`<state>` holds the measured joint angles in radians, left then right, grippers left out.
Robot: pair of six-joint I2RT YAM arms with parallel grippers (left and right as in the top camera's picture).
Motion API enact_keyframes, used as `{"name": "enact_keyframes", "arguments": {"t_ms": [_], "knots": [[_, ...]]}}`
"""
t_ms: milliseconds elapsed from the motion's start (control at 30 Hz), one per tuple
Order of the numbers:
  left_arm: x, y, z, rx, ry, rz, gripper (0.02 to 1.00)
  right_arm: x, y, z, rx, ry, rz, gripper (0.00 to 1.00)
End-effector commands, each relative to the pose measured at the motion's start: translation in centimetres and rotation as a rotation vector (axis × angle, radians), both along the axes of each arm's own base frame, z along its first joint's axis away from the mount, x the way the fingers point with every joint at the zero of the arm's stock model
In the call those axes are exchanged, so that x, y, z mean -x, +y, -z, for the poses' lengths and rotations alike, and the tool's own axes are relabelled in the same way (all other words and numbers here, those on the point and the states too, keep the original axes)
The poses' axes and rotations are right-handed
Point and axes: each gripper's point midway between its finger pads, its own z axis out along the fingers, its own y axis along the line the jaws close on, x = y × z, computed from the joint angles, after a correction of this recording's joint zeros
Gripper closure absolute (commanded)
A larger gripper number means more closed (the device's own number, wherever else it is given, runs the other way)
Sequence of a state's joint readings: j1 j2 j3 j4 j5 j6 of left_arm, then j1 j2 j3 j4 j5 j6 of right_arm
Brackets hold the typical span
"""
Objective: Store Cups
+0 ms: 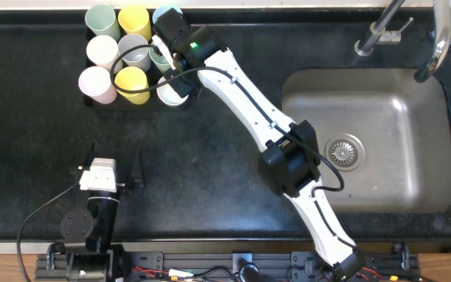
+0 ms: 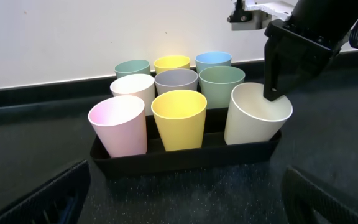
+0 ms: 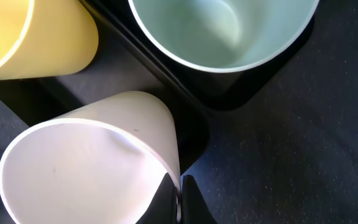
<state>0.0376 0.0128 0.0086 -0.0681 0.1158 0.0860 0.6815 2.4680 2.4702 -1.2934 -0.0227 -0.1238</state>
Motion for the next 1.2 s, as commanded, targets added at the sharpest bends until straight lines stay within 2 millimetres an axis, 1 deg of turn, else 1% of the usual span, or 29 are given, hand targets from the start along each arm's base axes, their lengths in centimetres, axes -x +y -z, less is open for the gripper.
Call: {"name": "enact_keyframes", "arguments": {"t_ms": [33, 133, 167, 200, 233, 267, 300, 333, 433, 500, 533, 567, 667, 733, 800, 900, 1000, 1067, 1100, 1133, 1167, 1200], "knots": [[0.0, 0.2, -0.1, -0.022, -0.006, -0.010, 0.020, 0.3, 0.3, 0.5, 0.003, 0.012, -0.022, 0.956], [0.0, 0.2, -0.1, -0.022, -0.006, -0.010, 0.020, 0.3, 0.3, 0.5, 0.003, 0.011, -0.023, 0.956], [0.0, 0.2, -0.1, -0.022, -0.006, -0.010, 0.020, 0.3, 0.3, 0.5, 0.002, 0.010, -0.023, 0.932], [0.0, 0.2, -0.1, -0.023, -0.006, -0.010, 0.020, 0.2, 0.4, 0.5, 0.001, 0.008, -0.023, 0.805], [0.0, 0.2, -0.1, -0.022, -0.006, -0.010, 0.020, 0.2, 0.4, 0.5, 0.000, 0.008, -0.023, 0.702], [0.0, 0.2, -0.1, -0.022, -0.006, -0.010, 0.020, 0.2, 0.4, 0.5, 0.000, 0.008, -0.023, 0.627], [0.0, 0.2, -0.1, -0.023, -0.006, -0.010, 0.020, 0.2, 0.4, 0.5, 0.000, 0.007, -0.023, 0.522], [0.0, 0.2, -0.1, -0.023, -0.006, -0.010, 0.020, 0.2, 0.4, 0.5, 0.000, 0.007, -0.023, 0.446], [0.0, 0.2, -0.1, -0.023, -0.006, -0.010, 0.020, 0.1, 0.5, 0.4, -0.004, 0.003, -0.023, 0.288], [0.0, 0.2, -0.1, -0.022, -0.006, -0.010, 0.020, -0.1, 0.6, 0.4, -0.009, -0.005, -0.023, 0.163], [0.0, 0.2, -0.1, -0.022, -0.006, -0.010, 0.020, -0.2, 0.7, 0.2, -0.014, -0.013, -0.023, 0.069], [0.0, 0.2, -0.1, -0.022, -0.006, -0.010, 0.020, -0.5, 0.8, 0.0, -0.016, -0.027, -0.019, 0.005], [0.0, 0.2, -0.1, -0.022, -0.006, -0.010, 0.020, -1.9, 0.6, -1.6, -0.016, -0.104, 0.003, 0.005], [0.0, 0.2, -0.1, -0.022, -0.006, -0.010, 0.020, -3.1, 0.4, -3.4, -0.030, -0.172, 0.024, 0.003], [0.0, 0.2, -0.1, -0.022, -0.006, -0.010, 0.020, -4.2, 0.1, -5.9, -0.056, -0.237, 0.047, 0.003], [0.0, 0.2, -0.1, -0.022, -0.006, -0.010, 0.020, -5.5, -0.8, -10.6, -0.114, -0.331, 0.084, 0.003], [0.0, 0.2, -0.1, -0.023, -0.006, -0.010, 0.020, -6.0, -2.7, -16.6, -0.185, -0.428, 0.127, 0.005], [0.0, 0.2, -0.1, -0.022, -0.006, -0.010, 0.023, -5.9, -4.9, -21.0, -0.244, -0.478, 0.191, 0.003], [0.0, 0.2, -0.1, -0.023, -0.006, -0.010, 0.020, -5.5, -6.5, -23.5, -0.275, -0.502, 0.234, 0.003], [0.0, 0.2, -0.1, -0.023, -0.006, -0.010, 0.020, -5.2, -7.9, -25.0, -0.294, -0.514, 0.269, 0.003], [0.0, 0.2, -0.1, -0.023, -0.006, -0.010, 0.020, -4.7, -9.8, -26.8, -0.314, -0.522, 0.315, 0.003], [0.0, 0.2, -0.1, -0.023, -0.006, -0.010, 0.020, -4.1, -12.2, -28.3, -0.327, -0.524, 0.371, 0.003]]}}
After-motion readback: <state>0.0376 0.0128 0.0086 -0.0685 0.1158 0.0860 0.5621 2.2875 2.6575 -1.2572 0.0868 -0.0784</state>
